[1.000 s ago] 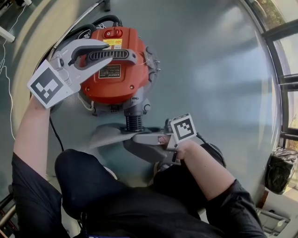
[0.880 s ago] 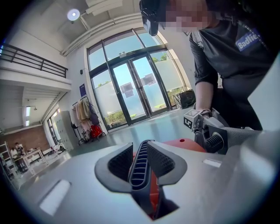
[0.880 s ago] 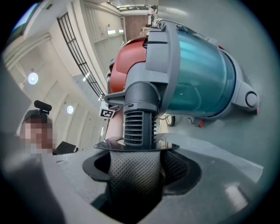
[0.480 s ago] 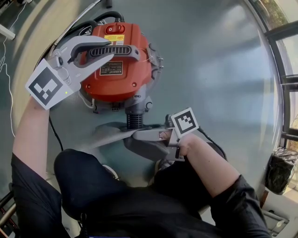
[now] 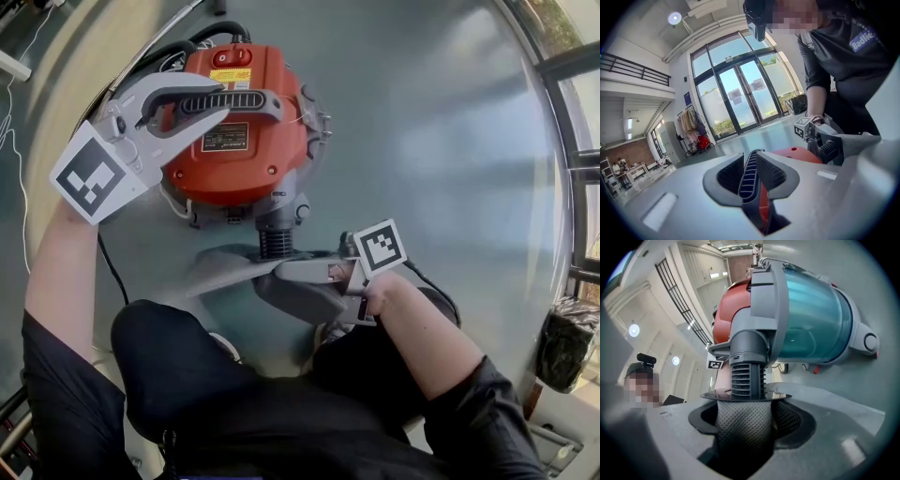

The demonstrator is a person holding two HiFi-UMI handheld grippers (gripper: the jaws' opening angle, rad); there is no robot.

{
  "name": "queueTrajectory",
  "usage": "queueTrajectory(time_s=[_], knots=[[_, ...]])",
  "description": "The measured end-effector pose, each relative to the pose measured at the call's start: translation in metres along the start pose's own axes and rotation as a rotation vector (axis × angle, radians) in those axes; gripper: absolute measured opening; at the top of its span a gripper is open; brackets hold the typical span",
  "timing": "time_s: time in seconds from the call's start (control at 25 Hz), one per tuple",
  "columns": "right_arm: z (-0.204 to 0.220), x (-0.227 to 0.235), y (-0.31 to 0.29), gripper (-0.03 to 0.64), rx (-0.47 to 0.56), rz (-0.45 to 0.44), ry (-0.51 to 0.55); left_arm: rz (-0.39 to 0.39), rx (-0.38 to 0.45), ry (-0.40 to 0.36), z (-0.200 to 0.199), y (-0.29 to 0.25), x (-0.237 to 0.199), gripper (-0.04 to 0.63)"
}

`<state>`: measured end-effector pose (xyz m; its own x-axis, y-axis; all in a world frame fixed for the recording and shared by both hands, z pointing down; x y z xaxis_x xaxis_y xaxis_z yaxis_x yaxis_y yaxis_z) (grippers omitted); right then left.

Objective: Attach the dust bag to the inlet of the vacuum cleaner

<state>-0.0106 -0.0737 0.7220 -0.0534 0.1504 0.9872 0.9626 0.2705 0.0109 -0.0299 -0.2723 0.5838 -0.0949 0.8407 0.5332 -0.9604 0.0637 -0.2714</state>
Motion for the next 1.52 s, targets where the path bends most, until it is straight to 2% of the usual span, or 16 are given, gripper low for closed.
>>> queueTrajectory(time_s=[0.28,0.64,1.04,1.32,1.52], knots=[[-0.002,-0.002,-0.008,0.293,-0.039,0.020,0.049,0.024,-0.010,0.011,0.000,-0.001,0.001,0.091],[-0.004,0.001,0.003,0.293,0.024,-0.013,0.032,0.052,-0.021,0.015,0.000,0.000,0.001,0.086],[-0.009,0.001,-0.006,0.302,-0.030,0.022,0.068,0.055,-0.030,0.026,0.001,-0.001,0.001,0.085],[-0.011,0.001,0.000,0.304,0.052,-0.024,0.032,0.056,-0.040,0.041,0.002,-0.001,0.002,0.085],[-0.013,0.001,0.003,0.304,0.044,-0.023,0.043,0.059,-0.043,0.041,0.002,0.000,0.002,0.084]])
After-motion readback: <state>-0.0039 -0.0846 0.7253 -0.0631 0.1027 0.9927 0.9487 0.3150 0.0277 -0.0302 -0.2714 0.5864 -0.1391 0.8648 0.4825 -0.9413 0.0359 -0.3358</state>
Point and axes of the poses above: the fingertips, and each gripper's own axes: y backward along the fingers, x to its right, z out of its underside, the point moved 2 cm from there along y, backward along the fingers, and after that the axes turned 9 degrees about -y, right-handed, at the moved point
